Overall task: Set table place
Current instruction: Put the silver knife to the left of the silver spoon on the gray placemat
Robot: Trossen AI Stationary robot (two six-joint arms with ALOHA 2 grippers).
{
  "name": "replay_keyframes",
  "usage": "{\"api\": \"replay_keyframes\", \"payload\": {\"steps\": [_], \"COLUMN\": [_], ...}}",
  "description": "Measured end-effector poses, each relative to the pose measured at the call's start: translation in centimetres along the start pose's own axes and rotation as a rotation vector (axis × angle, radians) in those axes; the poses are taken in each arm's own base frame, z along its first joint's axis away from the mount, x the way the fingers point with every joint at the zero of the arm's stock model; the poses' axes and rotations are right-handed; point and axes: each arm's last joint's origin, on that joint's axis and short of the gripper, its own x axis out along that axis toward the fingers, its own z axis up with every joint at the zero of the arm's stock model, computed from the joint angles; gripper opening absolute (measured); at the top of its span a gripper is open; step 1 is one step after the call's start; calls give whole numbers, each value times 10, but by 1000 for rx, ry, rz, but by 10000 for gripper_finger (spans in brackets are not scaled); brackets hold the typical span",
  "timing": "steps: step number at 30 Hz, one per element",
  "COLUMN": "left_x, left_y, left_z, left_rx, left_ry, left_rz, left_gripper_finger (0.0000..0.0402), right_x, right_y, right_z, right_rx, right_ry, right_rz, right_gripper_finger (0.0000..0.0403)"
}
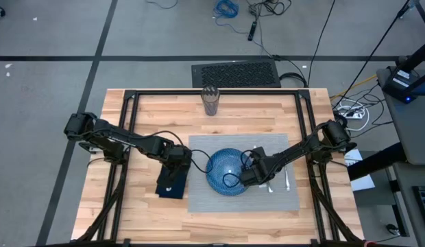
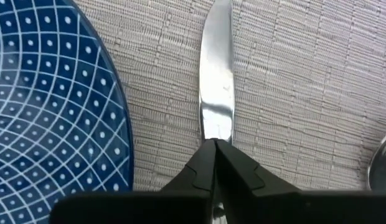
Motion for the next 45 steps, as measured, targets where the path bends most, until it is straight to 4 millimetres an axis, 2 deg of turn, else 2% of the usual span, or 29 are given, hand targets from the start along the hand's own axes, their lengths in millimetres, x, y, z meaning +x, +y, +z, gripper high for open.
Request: {"api": "replay_keyframes", "payload": {"steps": [14,45], "left_x": [0,0], "left_y": [0,0], "left_z": [0,0], "left_rx": [-1,-1], "left_ry": [0,-1], "left_rz": [0,0], "left_gripper_finger": [199,199], "right_x": [0,-2], "right_y": [-4,-3], "right_z": [-1,-1], "right_rx": [-15,-13], "right_ry": [46,37], "right_rz": [-45,-24], "right_gripper_finger": [0,0]}}
